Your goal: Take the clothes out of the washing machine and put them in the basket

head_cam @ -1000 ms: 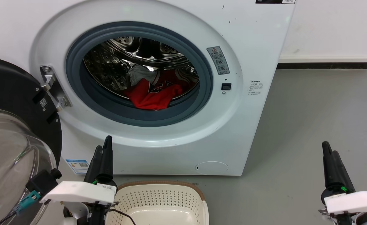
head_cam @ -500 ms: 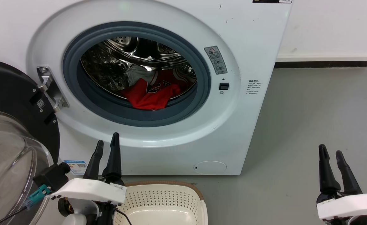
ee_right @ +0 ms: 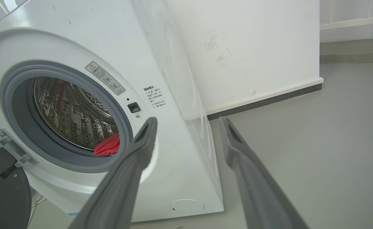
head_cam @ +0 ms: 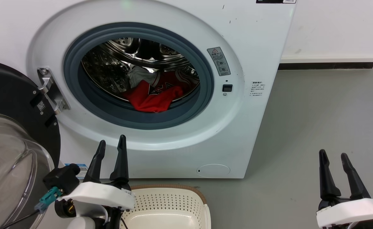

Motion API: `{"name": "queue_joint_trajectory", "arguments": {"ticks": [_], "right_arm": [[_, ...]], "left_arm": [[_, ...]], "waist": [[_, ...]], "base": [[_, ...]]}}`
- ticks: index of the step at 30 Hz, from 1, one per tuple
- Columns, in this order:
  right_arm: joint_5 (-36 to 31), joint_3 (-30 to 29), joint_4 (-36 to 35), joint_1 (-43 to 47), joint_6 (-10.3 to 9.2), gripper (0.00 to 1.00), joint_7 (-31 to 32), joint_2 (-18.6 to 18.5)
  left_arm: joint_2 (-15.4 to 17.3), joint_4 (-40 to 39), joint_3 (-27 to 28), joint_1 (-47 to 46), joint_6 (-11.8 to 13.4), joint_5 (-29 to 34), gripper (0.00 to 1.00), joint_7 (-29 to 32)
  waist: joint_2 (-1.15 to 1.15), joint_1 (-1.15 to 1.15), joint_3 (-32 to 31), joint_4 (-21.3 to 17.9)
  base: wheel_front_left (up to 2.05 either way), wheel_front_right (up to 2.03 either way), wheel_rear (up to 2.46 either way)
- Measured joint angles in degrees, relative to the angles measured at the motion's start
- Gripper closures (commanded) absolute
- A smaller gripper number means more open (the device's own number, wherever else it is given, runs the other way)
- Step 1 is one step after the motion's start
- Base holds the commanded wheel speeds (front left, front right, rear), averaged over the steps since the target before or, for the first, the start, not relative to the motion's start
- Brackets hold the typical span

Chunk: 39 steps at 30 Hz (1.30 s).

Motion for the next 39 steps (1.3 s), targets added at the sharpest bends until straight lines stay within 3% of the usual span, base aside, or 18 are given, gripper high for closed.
{"name": "queue_joint_trajectory", "arguments": {"ticks": [22,39], "right_arm": [[-12.5,-1.2,-0.3,1.3,0.01,0.0,-1.0,0.0],[-19.6,-1.6,-0.3,2.4,0.01,0.0,-2.2,0.0]], "left_arm": [[0.0,0.5,-1.2,0.1,1.0,14.1,0.0,-3.1],[0.0,0.7,-3.1,0.6,2.6,21.5,0.0,-5.0]], "waist": [[0.0,0.0,-0.2,0.2],[0.0,0.0,-0.3,0.1]], "base": [[0.0,0.0,0.0],[0.0,0.0,0.0]]}}
